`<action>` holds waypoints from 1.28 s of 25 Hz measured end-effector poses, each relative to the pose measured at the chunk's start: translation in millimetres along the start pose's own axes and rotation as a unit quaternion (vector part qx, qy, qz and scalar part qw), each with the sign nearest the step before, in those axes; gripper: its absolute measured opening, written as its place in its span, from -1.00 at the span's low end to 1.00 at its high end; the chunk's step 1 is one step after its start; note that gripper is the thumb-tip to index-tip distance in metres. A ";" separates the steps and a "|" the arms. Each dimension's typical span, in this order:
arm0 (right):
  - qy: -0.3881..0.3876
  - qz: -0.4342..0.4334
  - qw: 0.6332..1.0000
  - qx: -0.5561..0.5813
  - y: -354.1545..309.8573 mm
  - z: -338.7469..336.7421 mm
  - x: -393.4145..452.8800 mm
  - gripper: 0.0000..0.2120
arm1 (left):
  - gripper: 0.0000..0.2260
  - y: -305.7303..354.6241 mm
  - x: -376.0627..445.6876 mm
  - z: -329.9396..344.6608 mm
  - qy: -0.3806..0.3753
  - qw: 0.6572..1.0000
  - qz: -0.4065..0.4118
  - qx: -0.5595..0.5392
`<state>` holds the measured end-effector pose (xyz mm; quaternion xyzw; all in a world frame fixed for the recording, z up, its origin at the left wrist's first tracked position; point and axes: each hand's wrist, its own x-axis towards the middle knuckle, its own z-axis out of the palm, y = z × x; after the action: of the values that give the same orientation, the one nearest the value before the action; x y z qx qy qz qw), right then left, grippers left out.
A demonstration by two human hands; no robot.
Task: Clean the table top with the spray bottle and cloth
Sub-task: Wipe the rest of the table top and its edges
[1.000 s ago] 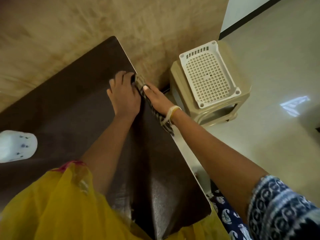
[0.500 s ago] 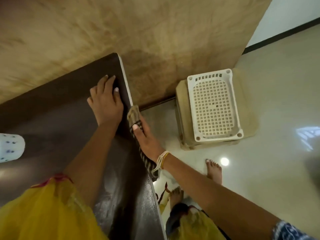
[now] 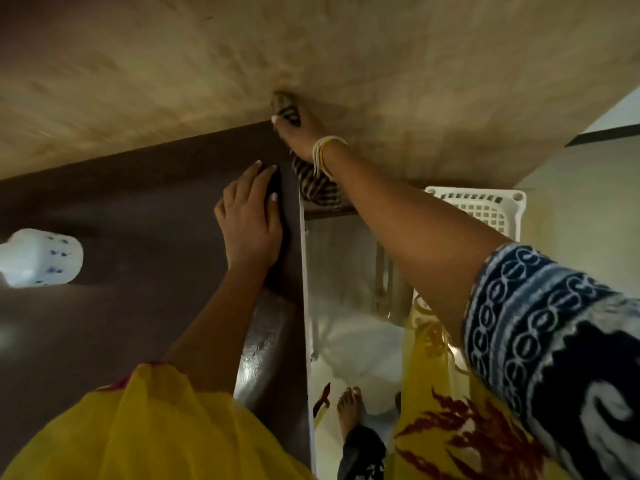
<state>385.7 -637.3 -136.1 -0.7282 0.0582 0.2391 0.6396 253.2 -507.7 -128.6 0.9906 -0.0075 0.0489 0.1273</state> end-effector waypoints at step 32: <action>0.059 -0.256 0.926 -0.270 73.5 32.5 -115.9 -0.61 | -0.53 -8.3 -40.6 -2.7 0.010 0.996 -0.074 -0.046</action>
<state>246.2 -644.6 -155.7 -0.8765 -0.1590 0.0302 0.4534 212.8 -498.9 -132.1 0.9811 0.0644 0.0488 0.1761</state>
